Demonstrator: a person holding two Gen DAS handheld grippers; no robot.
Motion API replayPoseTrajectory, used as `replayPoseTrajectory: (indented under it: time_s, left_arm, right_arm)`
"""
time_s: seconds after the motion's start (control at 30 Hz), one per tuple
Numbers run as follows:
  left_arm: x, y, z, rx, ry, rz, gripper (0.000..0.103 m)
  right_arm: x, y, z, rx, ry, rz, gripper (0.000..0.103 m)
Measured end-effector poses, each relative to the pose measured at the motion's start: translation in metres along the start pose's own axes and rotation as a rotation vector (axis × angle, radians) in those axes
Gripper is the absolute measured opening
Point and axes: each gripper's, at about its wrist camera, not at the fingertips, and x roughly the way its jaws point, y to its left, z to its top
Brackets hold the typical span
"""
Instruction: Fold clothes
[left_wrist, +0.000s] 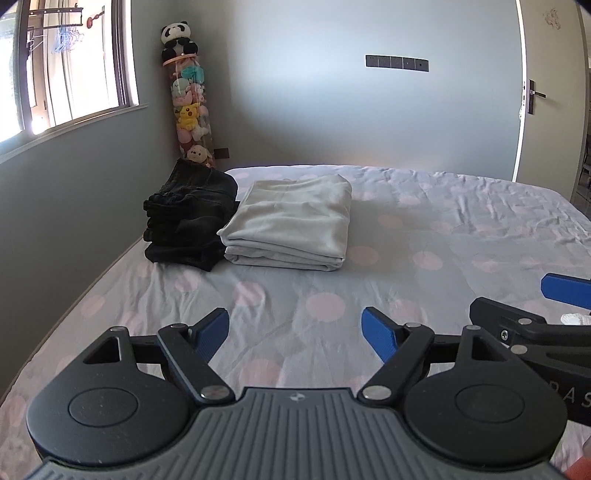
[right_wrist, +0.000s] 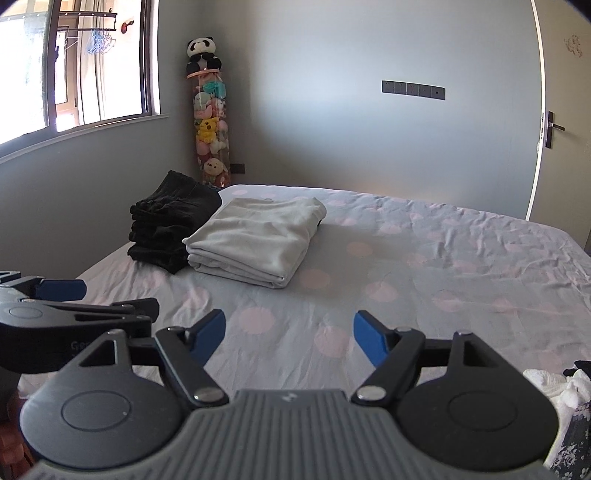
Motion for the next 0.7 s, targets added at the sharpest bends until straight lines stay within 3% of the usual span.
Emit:
replayPoseTrajectory:
  time_s: [0.7]
  left_arm:
    - [-0.022, -0.005, -0.004, -0.009, 0.002, -0.004, 0.093]
  right_arm:
    - [-0.026, 0.0, -0.005, -0.013, -0.016, -0.012, 0.078]
